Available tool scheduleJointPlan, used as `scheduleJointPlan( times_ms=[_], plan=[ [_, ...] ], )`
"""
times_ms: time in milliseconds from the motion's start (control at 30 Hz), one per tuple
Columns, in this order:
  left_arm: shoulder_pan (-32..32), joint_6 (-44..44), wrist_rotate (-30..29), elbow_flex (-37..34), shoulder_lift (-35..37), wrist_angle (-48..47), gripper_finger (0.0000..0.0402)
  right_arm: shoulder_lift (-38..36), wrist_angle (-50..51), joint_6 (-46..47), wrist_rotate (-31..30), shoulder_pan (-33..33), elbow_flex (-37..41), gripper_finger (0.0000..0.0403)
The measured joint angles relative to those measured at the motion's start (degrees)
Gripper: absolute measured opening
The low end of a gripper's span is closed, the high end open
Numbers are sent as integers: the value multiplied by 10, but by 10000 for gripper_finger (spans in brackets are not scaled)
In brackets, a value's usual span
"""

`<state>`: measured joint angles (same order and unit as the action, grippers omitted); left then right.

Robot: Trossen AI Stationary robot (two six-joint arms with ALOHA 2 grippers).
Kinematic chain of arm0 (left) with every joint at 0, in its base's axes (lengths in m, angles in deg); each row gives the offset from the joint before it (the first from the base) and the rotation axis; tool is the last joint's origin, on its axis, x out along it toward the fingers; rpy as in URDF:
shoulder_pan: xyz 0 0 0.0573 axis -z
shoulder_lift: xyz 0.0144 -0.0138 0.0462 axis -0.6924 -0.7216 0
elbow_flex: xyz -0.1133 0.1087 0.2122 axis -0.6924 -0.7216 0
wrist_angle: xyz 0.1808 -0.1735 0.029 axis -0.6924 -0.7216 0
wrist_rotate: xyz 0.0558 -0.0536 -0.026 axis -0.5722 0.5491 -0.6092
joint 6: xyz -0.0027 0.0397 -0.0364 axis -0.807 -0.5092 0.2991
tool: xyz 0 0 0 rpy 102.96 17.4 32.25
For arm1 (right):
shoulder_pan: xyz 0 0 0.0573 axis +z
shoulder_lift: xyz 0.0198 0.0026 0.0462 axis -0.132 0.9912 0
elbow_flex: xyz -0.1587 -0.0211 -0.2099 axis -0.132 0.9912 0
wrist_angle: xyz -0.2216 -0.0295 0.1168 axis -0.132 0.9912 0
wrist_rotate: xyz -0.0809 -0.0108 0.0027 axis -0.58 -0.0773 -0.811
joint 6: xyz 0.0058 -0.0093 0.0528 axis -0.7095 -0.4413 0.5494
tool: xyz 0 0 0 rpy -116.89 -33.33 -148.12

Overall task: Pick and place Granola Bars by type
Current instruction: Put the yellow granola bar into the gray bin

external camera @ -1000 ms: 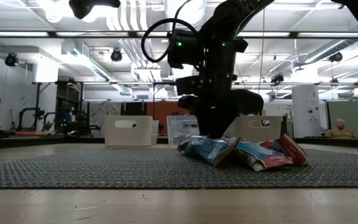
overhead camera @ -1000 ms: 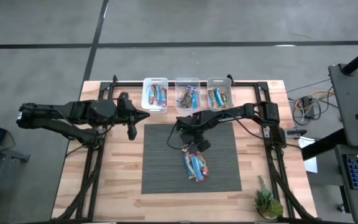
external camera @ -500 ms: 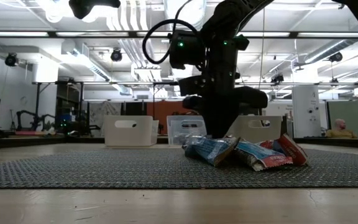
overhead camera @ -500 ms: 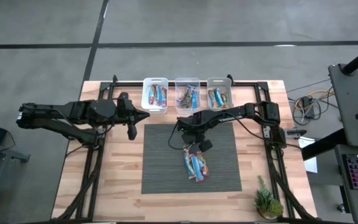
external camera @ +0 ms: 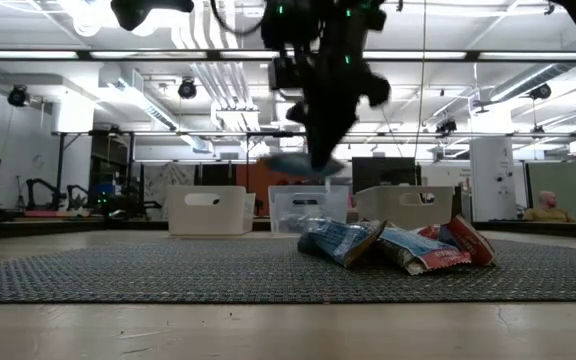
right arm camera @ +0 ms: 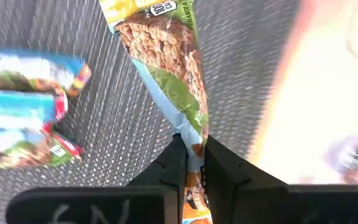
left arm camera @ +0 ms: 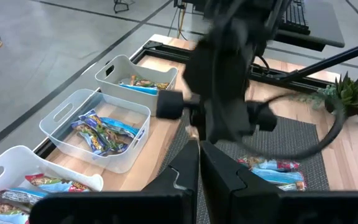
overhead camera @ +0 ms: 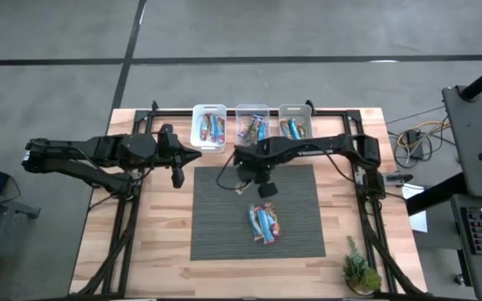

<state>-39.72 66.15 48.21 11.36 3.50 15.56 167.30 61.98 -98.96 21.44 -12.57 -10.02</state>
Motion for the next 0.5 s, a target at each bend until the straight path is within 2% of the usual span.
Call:
scheduleJointPlan(
  times_ms=[333,500],
  plan=[
    [0,-2,0,0,0,2,0,-86,41,132,0,-32,-92,33],
    [0,-2,0,0,0,2,0,-126,61,163,0,-49,-123,33]
  ],
)
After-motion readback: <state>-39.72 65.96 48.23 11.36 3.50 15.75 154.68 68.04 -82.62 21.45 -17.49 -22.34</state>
